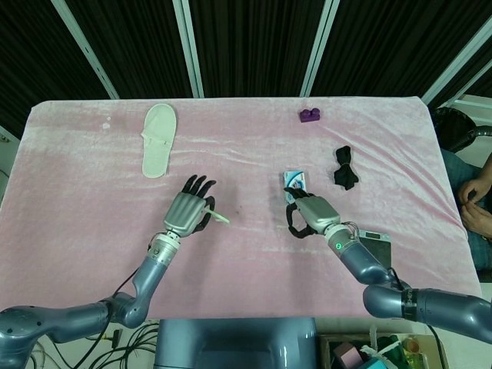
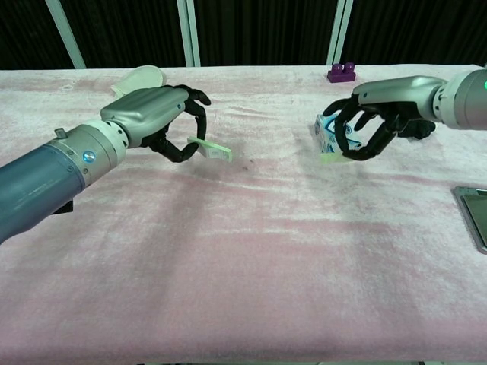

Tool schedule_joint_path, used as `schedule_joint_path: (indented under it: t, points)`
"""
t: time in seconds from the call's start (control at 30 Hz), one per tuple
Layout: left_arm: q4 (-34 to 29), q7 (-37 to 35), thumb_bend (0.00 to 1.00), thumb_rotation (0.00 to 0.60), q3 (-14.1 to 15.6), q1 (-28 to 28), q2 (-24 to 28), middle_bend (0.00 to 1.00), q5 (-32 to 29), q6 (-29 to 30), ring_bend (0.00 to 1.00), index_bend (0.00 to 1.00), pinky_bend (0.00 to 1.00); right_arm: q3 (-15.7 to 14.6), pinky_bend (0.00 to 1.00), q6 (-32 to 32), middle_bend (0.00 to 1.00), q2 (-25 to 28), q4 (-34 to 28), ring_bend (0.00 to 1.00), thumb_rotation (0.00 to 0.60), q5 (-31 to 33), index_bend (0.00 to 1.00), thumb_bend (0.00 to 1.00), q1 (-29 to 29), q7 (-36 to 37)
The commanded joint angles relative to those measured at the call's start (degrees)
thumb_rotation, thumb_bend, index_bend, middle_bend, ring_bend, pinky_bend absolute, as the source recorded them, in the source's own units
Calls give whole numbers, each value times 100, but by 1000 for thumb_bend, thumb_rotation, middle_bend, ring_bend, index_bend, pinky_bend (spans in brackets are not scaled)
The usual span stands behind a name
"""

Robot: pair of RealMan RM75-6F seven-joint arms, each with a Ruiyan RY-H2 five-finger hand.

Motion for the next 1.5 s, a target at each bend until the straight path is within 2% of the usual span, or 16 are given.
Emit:
schedule_joint_path:
  t: [0.03,0.27,0.37,0.4,0.53,0.67,0.87,1.07,1.2,1.27,1.37,1.5]
  points:
    - [332,-191,494,600,60,-4,-215,115,109,-104,0,533,0,-130,128,-13,0,-216,173,0,600,108,706,350,58,-238]
    - [737,-242,481,600,209,12,-384,113,232,-310,0,512,0,-266,128,-69,0,-406,340,0,600,377,582,285,155,-552]
    - [912,-262,473,600,240,14,-470,107,295,-349,0,501,0,-294,128,-89,0,-412,341,0,600,456,460,258,172,-620]
    - [944,-284,462,600,244,18,-488,102,317,-353,0,487,0,-306,128,-105,0,-396,332,0,600,485,391,243,186,-650]
    - [944,-409,328,600,238,52,-476,46,445,-287,0,349,0,-257,128,-110,0,-234,180,0,600,639,163,158,229,-682]
    - [700,-477,159,600,180,97,-324,1,510,-215,0,173,0,-248,128,-64,0,-6,-15,0,600,705,21,109,261,-761]
    - [-134,-252,137,600,54,255,252,0,472,-5,0,142,0,-228,128,135,0,437,-292,0,600,745,0,106,212,-805]
    - [-787,-53,142,600,-167,395,852,0,443,315,0,156,0,-186,128,526,0,789,-253,0,600,541,0,105,-45,-684]
    - [-1324,-135,148,600,-238,620,1526,0,753,796,0,151,0,-117,128,1128,0,1197,-199,0,600,-134,0,106,-552,-259]
    - [-1877,-174,148,600,17,988,2099,0,1069,1193,0,154,0,-248,128,1943,0,1503,-399,0,600,-820,0,106,-1063,-101]
    - [-2339,-142,148,600,331,1404,2573,0,1177,1487,0,162,0,-390,128,2604,0,1673,-581,0,600,-1421,0,107,-1545,127]
    - [-2858,-6,148,600,727,2021,3087,0,1112,1921,0,156,0,-681,128,3411,0,1747,-646,0,600,-2077,0,115,-2160,80]
